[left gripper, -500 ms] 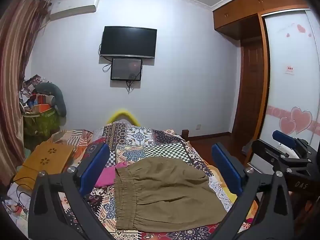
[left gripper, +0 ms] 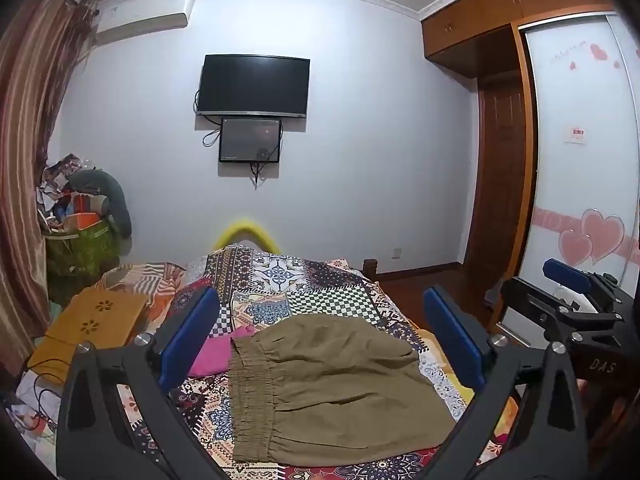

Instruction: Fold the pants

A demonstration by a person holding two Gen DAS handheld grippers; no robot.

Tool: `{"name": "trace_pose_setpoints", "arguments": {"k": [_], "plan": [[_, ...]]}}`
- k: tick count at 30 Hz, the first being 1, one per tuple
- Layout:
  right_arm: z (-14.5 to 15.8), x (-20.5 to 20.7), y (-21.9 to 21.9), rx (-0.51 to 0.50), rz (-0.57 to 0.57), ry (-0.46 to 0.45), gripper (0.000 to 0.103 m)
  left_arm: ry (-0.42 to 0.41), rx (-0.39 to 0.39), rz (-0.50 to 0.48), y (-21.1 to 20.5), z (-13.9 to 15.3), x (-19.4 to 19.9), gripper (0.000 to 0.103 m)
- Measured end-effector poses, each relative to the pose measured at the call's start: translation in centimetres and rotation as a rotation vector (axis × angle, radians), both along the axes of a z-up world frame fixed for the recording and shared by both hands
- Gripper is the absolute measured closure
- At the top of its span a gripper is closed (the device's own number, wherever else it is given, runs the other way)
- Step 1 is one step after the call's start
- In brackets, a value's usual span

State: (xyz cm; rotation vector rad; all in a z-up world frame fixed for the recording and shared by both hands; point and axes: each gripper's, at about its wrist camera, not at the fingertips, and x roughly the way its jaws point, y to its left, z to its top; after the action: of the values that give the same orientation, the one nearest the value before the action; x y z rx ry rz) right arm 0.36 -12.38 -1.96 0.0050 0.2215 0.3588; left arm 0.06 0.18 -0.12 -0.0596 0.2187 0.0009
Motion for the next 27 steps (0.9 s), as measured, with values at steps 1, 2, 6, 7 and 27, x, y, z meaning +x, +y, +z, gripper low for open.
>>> {"name": "trace_pose_setpoints", "arguments": {"k": [1, 2, 6, 7, 27], "plan": [[0.01, 0.00, 0.01, 0.000, 0.000, 0.001, 0.000, 0.001, 0.000, 0.000, -0.03, -0.02, 0.06, 0.000], [0.03, 0.00, 0.03, 0.000, 0.000, 0.002, 0.000, 0.002, 0.001, -0.001, -0.04, -0.04, 0.14, 0.000], [0.02, 0.06, 0.00, 0.001, 0.000, 0.004, 0.000, 0.000, 0.001, -0.001, -0.02, -0.03, 0.06, 0.000], [0.03, 0.06, 0.00, 0.001, 0.000, 0.004, 0.000, 0.000, 0.001, -0.001, -0.02, -0.07, 0.07, 0.000], [-0.36, 0.43, 0.07, 0.001, 0.007, 0.018, 0.000, -0.001, 0.004, 0.002, -0.20, -0.21, 0.21, 0.000]]}}
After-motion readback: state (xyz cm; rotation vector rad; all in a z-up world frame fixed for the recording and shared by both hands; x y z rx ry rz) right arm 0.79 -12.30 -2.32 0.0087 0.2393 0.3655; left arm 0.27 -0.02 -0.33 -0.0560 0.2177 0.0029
